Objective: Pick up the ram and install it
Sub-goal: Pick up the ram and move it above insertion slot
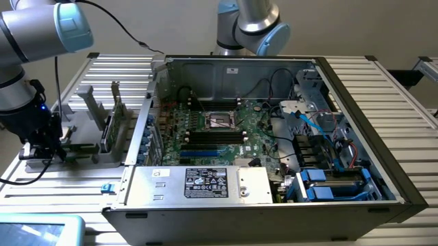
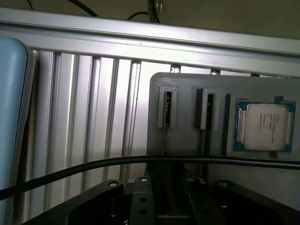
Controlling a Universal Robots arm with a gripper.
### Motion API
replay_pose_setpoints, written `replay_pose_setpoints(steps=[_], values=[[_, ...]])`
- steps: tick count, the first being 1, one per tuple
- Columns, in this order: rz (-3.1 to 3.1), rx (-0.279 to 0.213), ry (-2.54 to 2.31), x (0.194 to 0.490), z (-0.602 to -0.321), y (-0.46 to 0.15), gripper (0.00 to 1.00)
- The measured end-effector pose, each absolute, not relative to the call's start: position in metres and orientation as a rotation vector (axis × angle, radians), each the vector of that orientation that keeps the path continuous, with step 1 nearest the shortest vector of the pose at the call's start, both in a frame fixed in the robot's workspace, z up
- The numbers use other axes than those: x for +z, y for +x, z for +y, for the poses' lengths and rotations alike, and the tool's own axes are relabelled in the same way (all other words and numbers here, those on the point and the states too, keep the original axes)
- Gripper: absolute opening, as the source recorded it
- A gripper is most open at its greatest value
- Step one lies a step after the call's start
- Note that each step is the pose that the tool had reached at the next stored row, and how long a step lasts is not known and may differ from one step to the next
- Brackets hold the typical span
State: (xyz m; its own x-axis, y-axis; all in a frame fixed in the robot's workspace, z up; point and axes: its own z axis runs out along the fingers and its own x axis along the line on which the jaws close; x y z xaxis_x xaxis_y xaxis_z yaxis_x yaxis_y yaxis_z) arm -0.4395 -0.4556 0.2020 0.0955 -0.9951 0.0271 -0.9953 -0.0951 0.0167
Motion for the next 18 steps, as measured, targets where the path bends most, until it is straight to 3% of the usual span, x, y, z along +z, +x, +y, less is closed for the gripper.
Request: replay_pose_setpoints(steps=[1,11,14,15,18], values=[[-2.092,0.014,2.302,0.2020,-0.4556,-0.4395,0.20],[-2.092,0.014,2.302,0.2020,-0.4556,-0.4395,0.20],[-2.092,0.014,2.302,0.2020,-0.4556,-0.4395,0.18],[-2.092,0.014,2.302,0.2020,-0.4556,-0.4395,0.11],[-2.092,0.014,2.302,0.2020,-0.4556,-0.4395,0.11]])
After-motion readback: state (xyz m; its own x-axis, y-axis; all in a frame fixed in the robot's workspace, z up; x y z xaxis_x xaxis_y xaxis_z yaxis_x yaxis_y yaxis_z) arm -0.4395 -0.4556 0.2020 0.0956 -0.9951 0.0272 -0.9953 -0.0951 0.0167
